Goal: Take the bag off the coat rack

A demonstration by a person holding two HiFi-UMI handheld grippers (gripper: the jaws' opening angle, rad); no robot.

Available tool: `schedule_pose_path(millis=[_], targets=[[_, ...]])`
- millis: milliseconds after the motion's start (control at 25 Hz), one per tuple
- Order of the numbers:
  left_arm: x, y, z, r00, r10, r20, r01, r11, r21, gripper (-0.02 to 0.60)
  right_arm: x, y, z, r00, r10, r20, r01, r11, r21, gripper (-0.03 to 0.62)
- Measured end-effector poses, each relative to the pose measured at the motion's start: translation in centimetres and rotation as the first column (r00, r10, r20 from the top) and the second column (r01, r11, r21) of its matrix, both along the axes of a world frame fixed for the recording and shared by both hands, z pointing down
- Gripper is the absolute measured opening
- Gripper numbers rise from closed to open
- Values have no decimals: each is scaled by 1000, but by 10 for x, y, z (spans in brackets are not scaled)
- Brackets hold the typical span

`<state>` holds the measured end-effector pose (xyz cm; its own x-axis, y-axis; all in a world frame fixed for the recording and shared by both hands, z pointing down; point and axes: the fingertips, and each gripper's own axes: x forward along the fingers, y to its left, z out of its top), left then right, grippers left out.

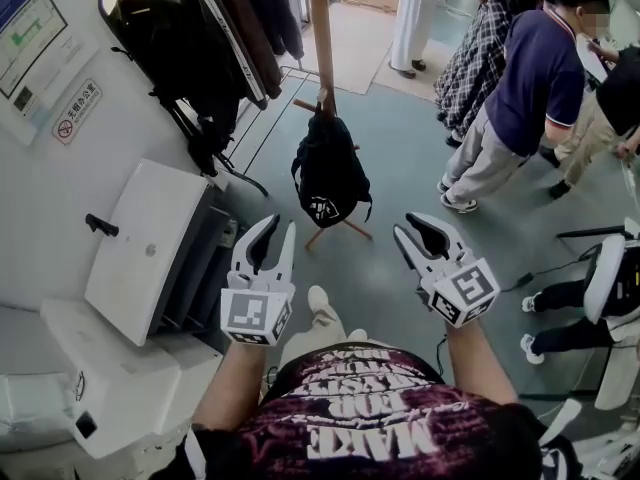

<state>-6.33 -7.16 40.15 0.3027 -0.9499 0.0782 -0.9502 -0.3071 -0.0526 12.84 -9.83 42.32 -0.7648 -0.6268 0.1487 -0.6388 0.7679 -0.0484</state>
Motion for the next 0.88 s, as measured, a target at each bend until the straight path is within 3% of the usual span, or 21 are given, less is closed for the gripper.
schedule_pose_path(millis=[880], targets=[[-38,-130,0,997,79,9,-79,997,-8,74,-46,-121,2,998,52,-21,-53,999,-7,117]])
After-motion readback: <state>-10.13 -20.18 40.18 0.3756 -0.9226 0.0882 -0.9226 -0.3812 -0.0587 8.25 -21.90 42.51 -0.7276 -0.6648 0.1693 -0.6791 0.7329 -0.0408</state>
